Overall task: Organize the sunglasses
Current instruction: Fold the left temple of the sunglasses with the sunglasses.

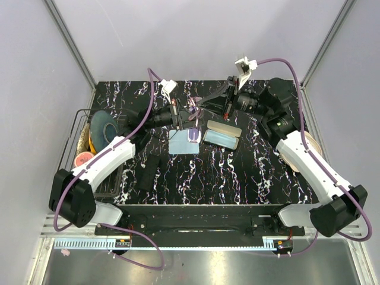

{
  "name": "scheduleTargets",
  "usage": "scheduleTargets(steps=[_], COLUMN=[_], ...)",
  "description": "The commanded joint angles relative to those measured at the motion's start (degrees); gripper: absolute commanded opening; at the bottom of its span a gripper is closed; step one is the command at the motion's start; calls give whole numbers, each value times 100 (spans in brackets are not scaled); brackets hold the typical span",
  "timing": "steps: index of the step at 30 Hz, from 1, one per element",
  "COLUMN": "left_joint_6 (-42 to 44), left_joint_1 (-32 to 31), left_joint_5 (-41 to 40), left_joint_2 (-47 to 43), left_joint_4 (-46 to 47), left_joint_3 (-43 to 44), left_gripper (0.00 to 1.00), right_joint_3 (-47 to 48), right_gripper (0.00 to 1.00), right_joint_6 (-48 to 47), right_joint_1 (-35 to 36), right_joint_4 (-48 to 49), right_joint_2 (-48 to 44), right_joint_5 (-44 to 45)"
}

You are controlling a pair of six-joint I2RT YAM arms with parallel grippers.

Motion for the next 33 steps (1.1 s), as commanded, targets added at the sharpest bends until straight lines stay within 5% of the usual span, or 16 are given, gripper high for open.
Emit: scheduleTargets(steps=[1, 11, 20, 24, 33], left_joint_6=[-349, -368, 97, 168, 98], left_joint_1=[32, 32, 32, 32, 32], left_joint_5=[247, 388, 89, 19, 107], left_joint_2=[89, -218, -403, -482, -614], left_joint_4=[759, 928, 269, 189, 242], left_joint_3=[114, 61, 52, 70, 88], left_gripper=[17, 17, 17, 17, 17], right_joint_3=[-370, -565, -283, -283, -345], right_gripper=[10, 10, 49, 52, 52], right_joint_6=[226, -126, -161, -178, -169], right_joint_1=[121, 113, 130, 121, 121], right_joint_4=[431, -439, -1132, -1582, -1135], right_joint_2=[-111, -84, -620, -665, -401], right_joint_5=[-583, 172, 1716, 2185, 1325])
